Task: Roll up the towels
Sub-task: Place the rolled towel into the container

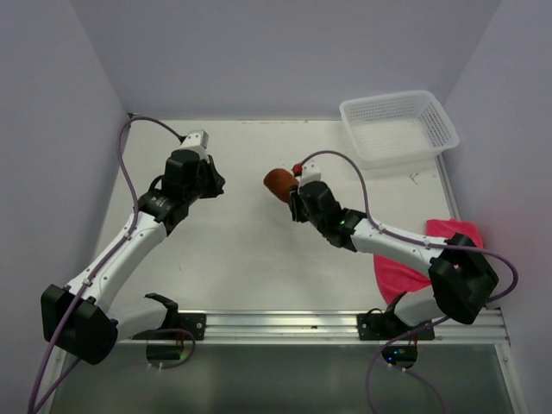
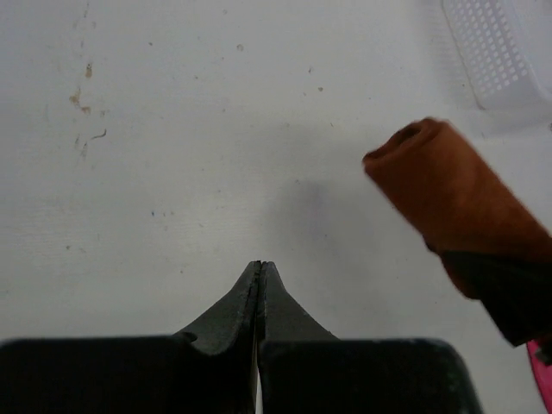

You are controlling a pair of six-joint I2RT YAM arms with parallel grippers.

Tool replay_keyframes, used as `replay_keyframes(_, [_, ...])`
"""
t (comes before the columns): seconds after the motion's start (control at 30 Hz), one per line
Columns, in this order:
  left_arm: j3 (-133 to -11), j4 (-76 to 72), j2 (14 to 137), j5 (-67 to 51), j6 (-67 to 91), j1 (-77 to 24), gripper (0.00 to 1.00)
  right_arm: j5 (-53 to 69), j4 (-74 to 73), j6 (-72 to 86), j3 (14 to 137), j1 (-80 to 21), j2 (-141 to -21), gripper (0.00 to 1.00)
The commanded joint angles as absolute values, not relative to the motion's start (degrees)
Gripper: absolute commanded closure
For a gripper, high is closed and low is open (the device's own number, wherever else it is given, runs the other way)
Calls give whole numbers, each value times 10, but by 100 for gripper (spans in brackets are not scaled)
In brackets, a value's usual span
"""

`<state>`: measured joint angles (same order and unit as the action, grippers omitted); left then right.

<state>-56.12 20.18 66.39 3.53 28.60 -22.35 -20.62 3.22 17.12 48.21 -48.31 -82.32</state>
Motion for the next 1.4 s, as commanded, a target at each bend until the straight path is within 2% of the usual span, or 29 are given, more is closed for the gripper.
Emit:
replay_keyframes(0.0, [-577,210,669,50,242,-218,100,-161,10,144,561,-388,-801,100])
replay_keyframes(0.23, [-546,202,680,50,220,-212,100,-139,-37,141,699,-210,-857,100])
replay_keyframes(0.43, [-545,197,693,41,208,-211,100,-131,-48,153,799,-117,-939,100])
replay_keyframes(0.8, [-547,194,730,16,199,-207,100,-160,-24,150,910,-57,-1148,100])
replay_keyframes(1.13, [-553,190,756,-25,200,-204,100,-163,-46,141,970,-26,-1241,100])
replay_keyframes(1.17, [-553,189,758,-28,201,-202,100,-165,-51,139,970,-26,-1244,99])
replay_keyframes(1.27, [-553,187,759,-44,200,-199,100,-171,-66,132,970,-26,-1258,72])
replay_keyframes(1.3, [-553,187,761,-46,200,-198,100,-172,-68,130,971,-26,-1260,55])
replay_keyframes(1.37, [-551,187,761,-47,199,-198,100,-172,-74,130,970,-25,-1268,46])
